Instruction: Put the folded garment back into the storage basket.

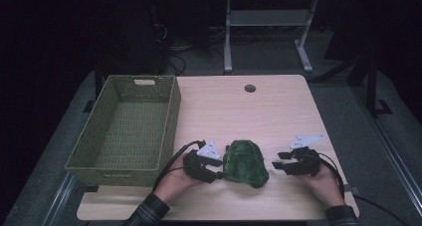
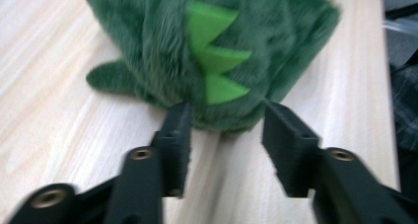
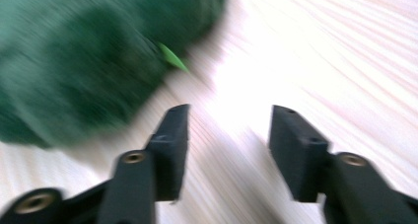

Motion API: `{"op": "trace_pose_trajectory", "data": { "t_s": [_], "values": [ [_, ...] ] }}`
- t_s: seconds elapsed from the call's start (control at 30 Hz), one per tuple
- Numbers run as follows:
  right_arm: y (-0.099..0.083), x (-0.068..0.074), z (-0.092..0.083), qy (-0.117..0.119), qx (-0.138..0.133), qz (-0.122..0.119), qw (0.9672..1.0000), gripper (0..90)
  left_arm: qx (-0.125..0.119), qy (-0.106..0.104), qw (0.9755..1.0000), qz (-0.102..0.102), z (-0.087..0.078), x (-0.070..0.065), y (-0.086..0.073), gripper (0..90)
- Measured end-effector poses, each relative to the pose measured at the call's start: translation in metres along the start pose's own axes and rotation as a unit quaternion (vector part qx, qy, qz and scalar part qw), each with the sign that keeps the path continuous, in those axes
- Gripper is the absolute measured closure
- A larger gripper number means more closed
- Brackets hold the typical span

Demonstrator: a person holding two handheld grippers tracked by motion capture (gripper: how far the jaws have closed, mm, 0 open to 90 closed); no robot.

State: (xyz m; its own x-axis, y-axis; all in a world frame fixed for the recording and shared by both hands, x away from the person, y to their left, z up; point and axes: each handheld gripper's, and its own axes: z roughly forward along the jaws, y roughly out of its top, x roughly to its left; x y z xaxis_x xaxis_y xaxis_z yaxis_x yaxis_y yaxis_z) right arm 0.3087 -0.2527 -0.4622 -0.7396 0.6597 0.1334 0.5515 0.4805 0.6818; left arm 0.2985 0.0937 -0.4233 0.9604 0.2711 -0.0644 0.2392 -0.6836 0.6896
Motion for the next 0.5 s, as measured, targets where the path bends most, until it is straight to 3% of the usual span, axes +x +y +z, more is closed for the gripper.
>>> {"op": "trace_pose_trajectory", "data": {
  "t_s": [0.17,0.27,0.43,0.5],
  "values": [
    [-0.016,-0.007,-0.005,-0.032,-0.003,0.014,0.9994,30.6,-0.013,0.007,0.9998,0.011,-0.011,-0.003,0.013,37.1],
    [-0.02,-0.011,-0.005,-0.052,0.002,0.028,0.9982,14.1,-0.014,0.009,0.9997,0.02,-0.014,0.0,0.022,28.3],
    [-0.027,-0.012,-0.005,-0.073,-0.003,0.037,0.9966,2.8,-0.019,-0.002,0.9992,0.034,-0.007,0.009,0.034,20.3],
    [-0.029,-0.01,-0.003,-0.087,-0.007,0.023,0.9959,2.1,-0.013,-0.008,0.9992,0.038,-0.002,0.014,0.037,16.7]
  ]
}}
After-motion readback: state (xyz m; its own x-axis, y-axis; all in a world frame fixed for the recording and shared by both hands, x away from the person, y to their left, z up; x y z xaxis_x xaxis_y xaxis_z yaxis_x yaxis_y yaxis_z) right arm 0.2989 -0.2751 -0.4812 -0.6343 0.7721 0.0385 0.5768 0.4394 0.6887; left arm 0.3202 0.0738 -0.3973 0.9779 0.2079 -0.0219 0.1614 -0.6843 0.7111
